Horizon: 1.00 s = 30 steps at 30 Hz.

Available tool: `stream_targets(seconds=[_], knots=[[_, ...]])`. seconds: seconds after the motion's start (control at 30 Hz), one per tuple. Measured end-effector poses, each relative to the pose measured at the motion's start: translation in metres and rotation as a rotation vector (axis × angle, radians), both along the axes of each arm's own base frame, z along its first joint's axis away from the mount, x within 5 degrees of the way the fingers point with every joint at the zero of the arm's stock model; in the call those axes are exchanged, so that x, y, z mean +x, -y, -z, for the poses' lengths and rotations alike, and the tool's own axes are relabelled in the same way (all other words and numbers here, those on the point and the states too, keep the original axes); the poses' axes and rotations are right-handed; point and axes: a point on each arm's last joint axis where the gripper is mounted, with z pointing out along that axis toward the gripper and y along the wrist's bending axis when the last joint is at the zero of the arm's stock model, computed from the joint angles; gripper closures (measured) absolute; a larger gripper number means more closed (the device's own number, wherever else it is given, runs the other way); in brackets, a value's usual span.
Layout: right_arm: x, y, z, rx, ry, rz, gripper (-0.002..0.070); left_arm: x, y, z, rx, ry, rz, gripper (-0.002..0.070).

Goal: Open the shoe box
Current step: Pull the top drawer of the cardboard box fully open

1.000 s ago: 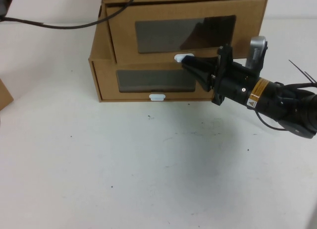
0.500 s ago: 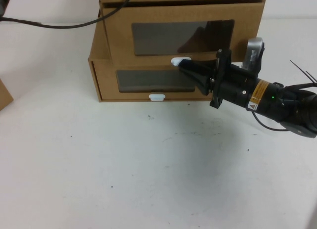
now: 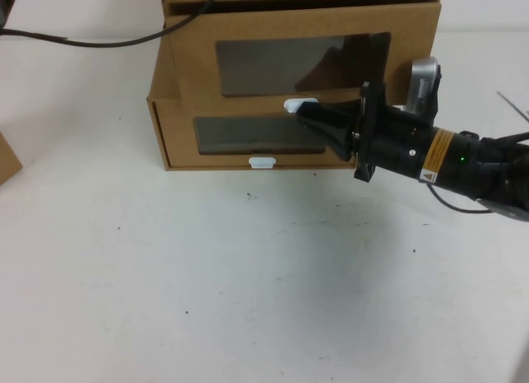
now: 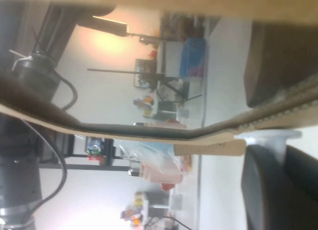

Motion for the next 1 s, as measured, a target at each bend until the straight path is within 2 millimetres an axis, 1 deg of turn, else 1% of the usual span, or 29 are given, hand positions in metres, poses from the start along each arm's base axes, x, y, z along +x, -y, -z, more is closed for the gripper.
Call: stream_targets(seconds=[0.2,0.33,0.6,0.8,1.0], knots=[[-0.004,0.002,-0.010,-0.044,0.012,-0.010,0.0678,0.000,-0.002,0.000,-0.001,-0.001,-0.004,0.0684],[-0.012,0.004,-0.007,-0.061,-0.010,-0.013,0.0678,0.000,-0.002,0.000,-0.002,-0.002,-0.004,0.0684],[-0.036,0.010,-0.001,-0.059,-0.040,-0.037,0.0678,0.000,-0.002,0.000,0.000,-0.005,0.000,0.0685],[-0.050,0.015,-0.007,-0.058,-0.035,-0.038,0.0678,-0.001,-0.001,0.001,-0.002,-0.013,0.011,0.0685],[-0.068,0.020,-0.008,-0.071,-0.046,-0.039,0.0678,-0.001,-0.001,0.001,-0.004,-0.016,0.016,0.0685]])
